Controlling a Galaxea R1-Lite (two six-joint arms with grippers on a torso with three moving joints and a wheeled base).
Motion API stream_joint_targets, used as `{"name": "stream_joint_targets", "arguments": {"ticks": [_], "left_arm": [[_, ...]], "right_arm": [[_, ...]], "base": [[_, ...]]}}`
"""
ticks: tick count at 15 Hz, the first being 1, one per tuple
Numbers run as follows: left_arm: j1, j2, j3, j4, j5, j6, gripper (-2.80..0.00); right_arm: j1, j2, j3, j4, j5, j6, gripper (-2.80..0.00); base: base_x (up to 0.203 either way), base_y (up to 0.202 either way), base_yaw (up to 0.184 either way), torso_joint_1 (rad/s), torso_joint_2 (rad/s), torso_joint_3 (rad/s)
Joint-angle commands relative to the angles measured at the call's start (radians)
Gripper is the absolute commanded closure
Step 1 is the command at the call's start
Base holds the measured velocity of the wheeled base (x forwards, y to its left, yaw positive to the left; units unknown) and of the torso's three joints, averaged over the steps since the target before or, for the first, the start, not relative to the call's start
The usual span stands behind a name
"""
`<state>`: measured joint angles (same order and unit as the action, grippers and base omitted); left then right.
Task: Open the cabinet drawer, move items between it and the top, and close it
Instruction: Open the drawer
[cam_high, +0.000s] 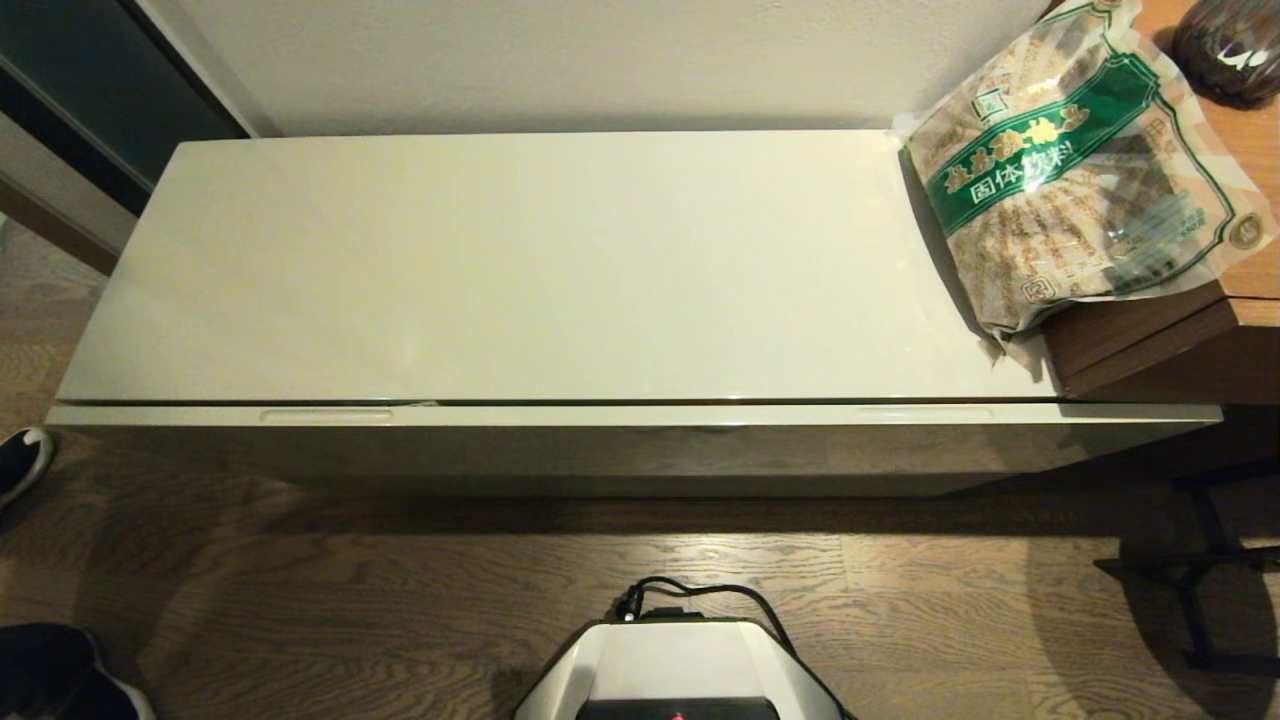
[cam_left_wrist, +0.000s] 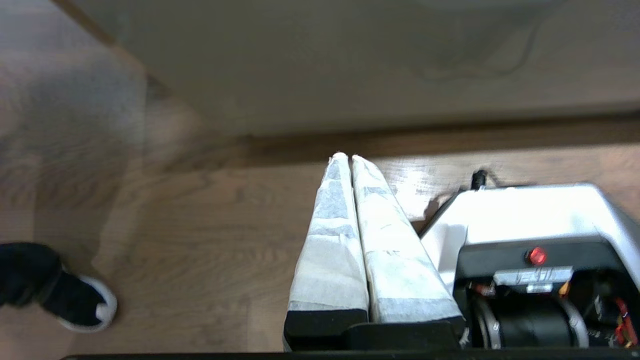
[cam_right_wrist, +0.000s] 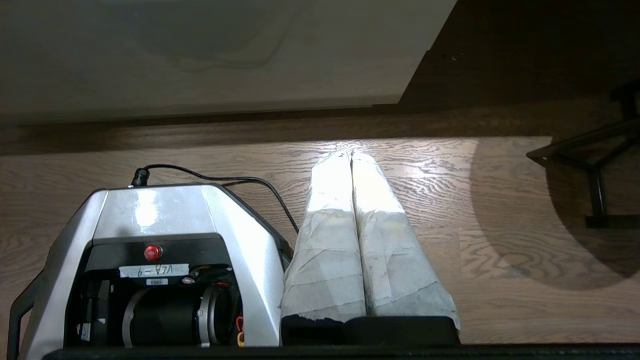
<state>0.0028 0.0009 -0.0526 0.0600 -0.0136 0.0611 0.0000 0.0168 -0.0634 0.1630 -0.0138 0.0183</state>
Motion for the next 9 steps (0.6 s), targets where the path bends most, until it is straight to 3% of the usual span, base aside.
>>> {"name": "stream_joint_targets", "arguments": {"ticks": [1,5,9], "left_arm": [[0.000,0.013,-0.094,0.067,-0.009,-0.002,0.00],[0.000,0.202,-0.344,0.257,-0.062,-0.063,0.00],[0.000,0.549,-0.506,0.291,-0.130,-0.166,0.00]], "right_arm": [[0.000,0.002,0.001,0.001,0.000,0.000,0.00],[0.000,0.002,-0.001,0.001,0.000,0.000,0.00],[0.000,0.002,0.000,0.001,0.000,0.000,0.00]], "base": [[0.000,0.000,0.000,0.000,0.00,0.000],[0.000,0.000,0.000,0.000,0.00,0.000],[0.000,0.000,0.000,0.000,0.00,0.000]]}}
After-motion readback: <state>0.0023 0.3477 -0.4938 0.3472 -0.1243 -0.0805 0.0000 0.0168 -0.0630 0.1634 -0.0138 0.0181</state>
